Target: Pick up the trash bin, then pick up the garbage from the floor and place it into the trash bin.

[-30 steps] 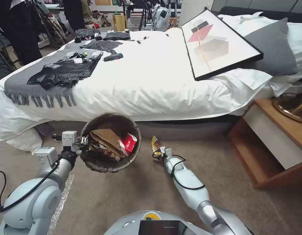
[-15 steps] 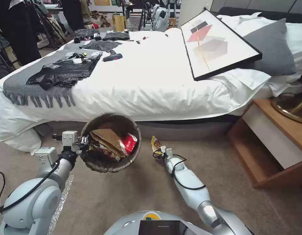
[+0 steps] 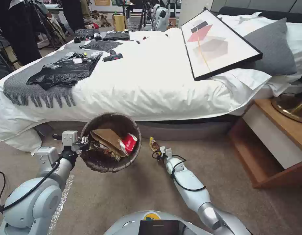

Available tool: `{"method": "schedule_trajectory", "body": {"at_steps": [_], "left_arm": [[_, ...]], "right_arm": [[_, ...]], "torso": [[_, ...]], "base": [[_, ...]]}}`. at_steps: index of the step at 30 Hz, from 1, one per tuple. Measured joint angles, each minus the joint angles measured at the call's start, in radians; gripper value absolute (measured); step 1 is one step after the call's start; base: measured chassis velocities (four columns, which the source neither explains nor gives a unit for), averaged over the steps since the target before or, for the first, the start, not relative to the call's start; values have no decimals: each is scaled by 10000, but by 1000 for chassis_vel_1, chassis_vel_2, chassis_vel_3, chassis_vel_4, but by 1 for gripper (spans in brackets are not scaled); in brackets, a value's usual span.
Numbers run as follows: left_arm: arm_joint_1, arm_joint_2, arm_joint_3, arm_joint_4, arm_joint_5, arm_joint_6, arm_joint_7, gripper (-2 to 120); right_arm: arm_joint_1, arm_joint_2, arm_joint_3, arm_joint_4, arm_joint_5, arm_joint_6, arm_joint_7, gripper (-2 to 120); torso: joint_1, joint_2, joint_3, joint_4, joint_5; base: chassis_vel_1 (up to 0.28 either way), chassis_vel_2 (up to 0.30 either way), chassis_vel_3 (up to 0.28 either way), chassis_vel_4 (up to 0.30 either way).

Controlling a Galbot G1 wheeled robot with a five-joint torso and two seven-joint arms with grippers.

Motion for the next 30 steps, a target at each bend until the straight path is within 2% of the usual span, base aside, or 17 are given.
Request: {"method": "schedule_trajectory", "body": {"at_steps": [2,4,10,12,13,17,18,21,22,26,28,30], "left_arm": [[0,0,-1,2,0,0,0,2],[-1,1,-8,8,0,0,2,2],[-6,14,-20,14,-6,0,6,2],[-15,20,-21,15,-15,0,8,2],[-15,20,-21,15,-15,0,8,2],[-44,34,-28,58,-33,0,10,2],[-44,34,-28,58,-33,0,10,2],[-97,18,1,133,-30,0,6,2],[-97,18,1,133,-30,0,6,2],[-121,59,-4,182,-35,0,3,2],[-125,71,-14,188,-41,0,3,2],[-131,89,-38,217,-52,0,4,2]], "right_arm": [[-15,-4,-2,26,-12,1,2,13],[-78,-28,-4,161,-135,36,14,0],[-416,-262,35,921,-321,138,96,0],[-751,-533,31,1753,-327,132,142,0],[-751,-533,31,1753,-327,132,142,0],[-1330,-1049,44,3662,-282,46,234,0],[-1330,-1049,44,3662,-282,46,234,0],[-1714,-1380,129,5156,-41,-133,373,0],[-1714,-1380,129,5156,-41,-133,373,0],[-2155,-1863,241,6810,159,-274,482,0],[-2244,-1963,261,7145,226,-317,509,0],[-2530,-2307,348,8275,617,-524,619,0]], "torso": [[0,0,0,-1,0],[0,0,1,0,0],[0,0,0,-3,-4],[0,0,1,-6,-5],[0,0,1,-6,-5],[0,0,0,-6,-4],[0,0,0,-6,-4],[0,0,0,-3,-5],[0,0,0,-3,-5],[0,0,0,-4,-5],[0,0,0,-4,-4],[0,0,0,-3,-5]], "base": [[0,0,0,0],[0,0,0,0],[0,0,0,0],[0,0,0,0],[0,0,0,0],[0,0,0,0],[0,0,0,0],[0,0,0,0],[0,0,0,0],[0,0,0,0],[0,0,0,0],[0,0,0,0]]}}
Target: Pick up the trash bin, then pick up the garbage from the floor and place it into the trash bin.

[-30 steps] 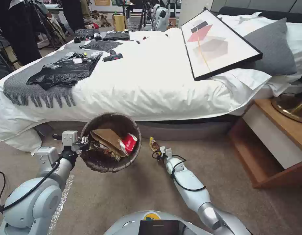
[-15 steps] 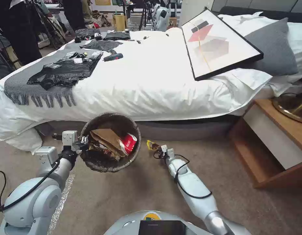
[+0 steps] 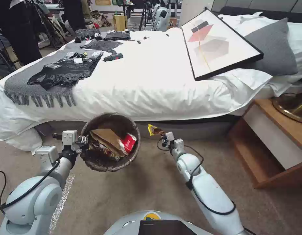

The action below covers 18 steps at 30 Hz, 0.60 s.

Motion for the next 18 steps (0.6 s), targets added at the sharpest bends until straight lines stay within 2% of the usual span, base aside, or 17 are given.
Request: {"method": "schedule_trajectory", "body": {"at_steps": [1,7,10,12,18], "left_arm": [[0,0,0,0,0,0,0,2],[-65,-7,40,99,-32,0,-28,2],[-82,-11,59,122,-37,0,-38,2],[-103,-37,92,168,-38,0,-68,2],[-87,-79,165,170,-26,0,-77,2]], "right_arm": [[0,0,0,0,0,0,0,0],[-319,-706,218,2094,1167,-782,18,0],[-304,-806,241,2395,1298,-852,16,0],[-129,-1179,257,3318,1837,-1112,29,0],[389,-1711,-55,4436,2480,-1513,-89,0]], "torso": [[0,0,0,0,0],[0,0,0,-1,1],[0,0,-1,-2,0],[0,0,0,-1,1],[0,0,0,-1,0]], "base": [[0,0,0,0],[0,0,0,0],[0,0,0,0],[0,0,0,0],[0,0,0,0]]}}
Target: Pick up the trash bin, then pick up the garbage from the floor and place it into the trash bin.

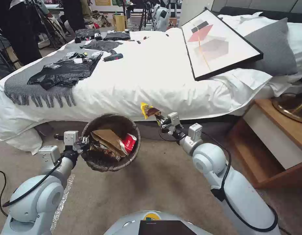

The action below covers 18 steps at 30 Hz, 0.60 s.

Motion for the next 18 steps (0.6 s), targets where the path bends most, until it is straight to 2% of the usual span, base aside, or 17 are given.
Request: {"method": "schedule_trajectory", "body": {"at_steps": [7,10,18], "left_arm": [[3,-19,99,-28,52,0,-28,2],[4,-61,148,-71,95,0,-29,2],[83,-107,155,-197,128,0,-29,2]], "right_arm": [[895,-52,-869,328,455,-331,-363,0],[1241,274,-1701,418,512,-475,-378,0],[1570,979,-3090,486,653,-811,-201,0]], "torso": [[0,0,0,1,-1],[0,0,1,2,-2],[0,0,1,1,-3]], "base": [[0,0,0,0],[0,0,0,0],[0,0,0,0]]}}
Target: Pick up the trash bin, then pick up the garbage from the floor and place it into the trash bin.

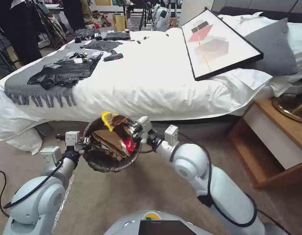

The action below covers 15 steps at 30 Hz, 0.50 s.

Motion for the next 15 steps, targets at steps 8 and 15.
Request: {"method": "schedule_trajectory", "body": {"at_steps": [8,15], "left_arm": [[39,-31,-55,-135,-3,0,-1,2],[73,-76,-77,-210,-12,0,-2,2]], "right_arm": [[20,614,-688,-478,-233,-147,281,0],[-79,762,-908,-693,-420,-190,452,3]], "torso": [[0,0,0,0,1],[0,0,0,0,1]], "base": [[0,0,0,0],[0,0,0,0]]}}
